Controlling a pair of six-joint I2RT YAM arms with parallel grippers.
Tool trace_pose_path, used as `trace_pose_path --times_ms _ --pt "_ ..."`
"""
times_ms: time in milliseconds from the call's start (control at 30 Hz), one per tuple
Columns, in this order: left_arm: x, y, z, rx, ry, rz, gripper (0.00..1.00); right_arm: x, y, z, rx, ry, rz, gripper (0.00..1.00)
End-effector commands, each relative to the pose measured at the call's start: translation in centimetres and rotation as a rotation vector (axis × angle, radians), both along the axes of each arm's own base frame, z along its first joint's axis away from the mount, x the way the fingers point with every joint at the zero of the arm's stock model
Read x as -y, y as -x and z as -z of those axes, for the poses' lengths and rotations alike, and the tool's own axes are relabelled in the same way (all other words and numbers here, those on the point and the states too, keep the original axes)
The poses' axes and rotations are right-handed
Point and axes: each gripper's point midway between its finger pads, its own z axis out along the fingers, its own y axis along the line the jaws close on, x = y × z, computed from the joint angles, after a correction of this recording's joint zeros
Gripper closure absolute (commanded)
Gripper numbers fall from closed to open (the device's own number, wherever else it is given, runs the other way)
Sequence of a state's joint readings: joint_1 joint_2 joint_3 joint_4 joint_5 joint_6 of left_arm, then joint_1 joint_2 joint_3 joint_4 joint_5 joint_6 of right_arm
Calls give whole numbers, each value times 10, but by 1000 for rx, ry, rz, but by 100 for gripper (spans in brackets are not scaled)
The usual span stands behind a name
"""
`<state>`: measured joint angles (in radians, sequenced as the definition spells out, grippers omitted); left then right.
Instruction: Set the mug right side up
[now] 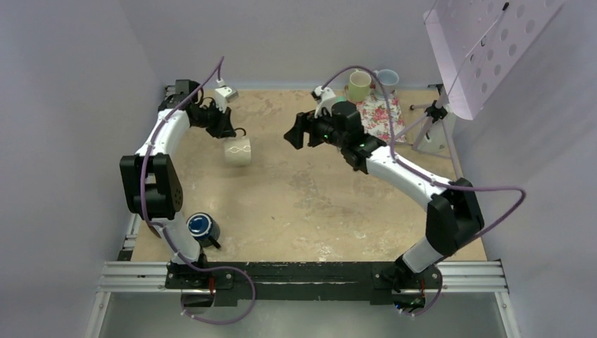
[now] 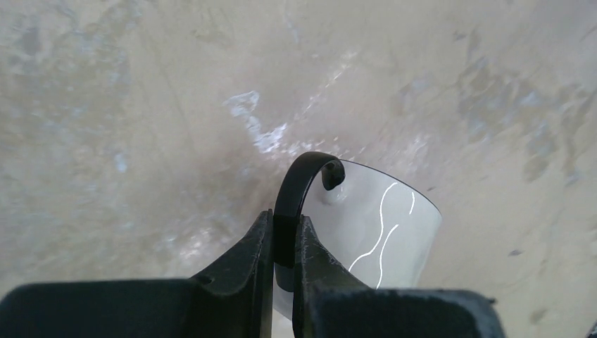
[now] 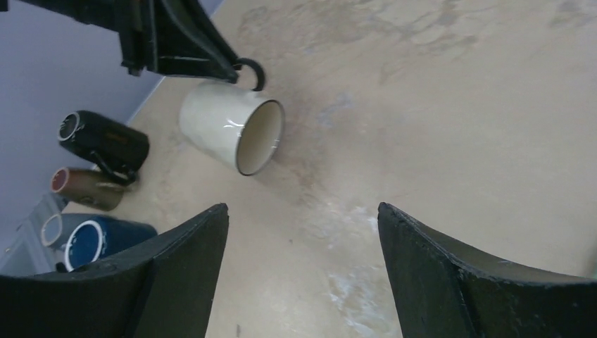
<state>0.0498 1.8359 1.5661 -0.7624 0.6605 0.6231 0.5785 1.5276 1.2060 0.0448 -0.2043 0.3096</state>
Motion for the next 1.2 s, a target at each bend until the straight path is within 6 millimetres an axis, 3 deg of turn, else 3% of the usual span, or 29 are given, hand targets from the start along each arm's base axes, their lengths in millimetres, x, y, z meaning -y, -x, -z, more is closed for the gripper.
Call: trace_pose_path --times_ms 0,200,467,567,600,633,733,767,800,833,933,1033,1167 --pt "43 -5 -52 -66 388 -139 100 -62 13 -9 -31 -186 -154 18" --pt "59 -5 -64 -110 547 -182 100 -110 27 9 -118 -270 -312 15" --pt "79 12 -76 -115 579 -102 100 -125 11 20 -126 -262 -325 17" --pt "83 17 -77 -117 591 -81 100 -132 13 24 -135 -266 -364 24" --pt "84 19 -78 -118 597 -75 100 -133 13 25 -135 -270 -374 30" --pt "84 19 -78 -122 602 -75 100 -135 17 23 -131 -281 -404 43" --pt "86 20 -80 -132 626 -77 100 -139 24 16 -115 -293 -457 91" --pt "86 19 -81 -128 631 -76 100 -138 24 15 -105 -276 -463 100" --pt "86 18 -81 -128 629 -84 100 -134 22 14 -93 -244 -448 100" --pt "84 16 -80 -130 620 -101 82 -127 15 15 -65 -194 -412 100" --pt "66 5 -77 -128 555 -191 5 -86 -18 21 12 59 -200 100" --pt "38 -4 -85 -79 479 -269 0 -24 -41 25 42 344 -31 100" --pt "5 -4 -89 -6 334 -317 0 85 -77 25 23 681 237 100"
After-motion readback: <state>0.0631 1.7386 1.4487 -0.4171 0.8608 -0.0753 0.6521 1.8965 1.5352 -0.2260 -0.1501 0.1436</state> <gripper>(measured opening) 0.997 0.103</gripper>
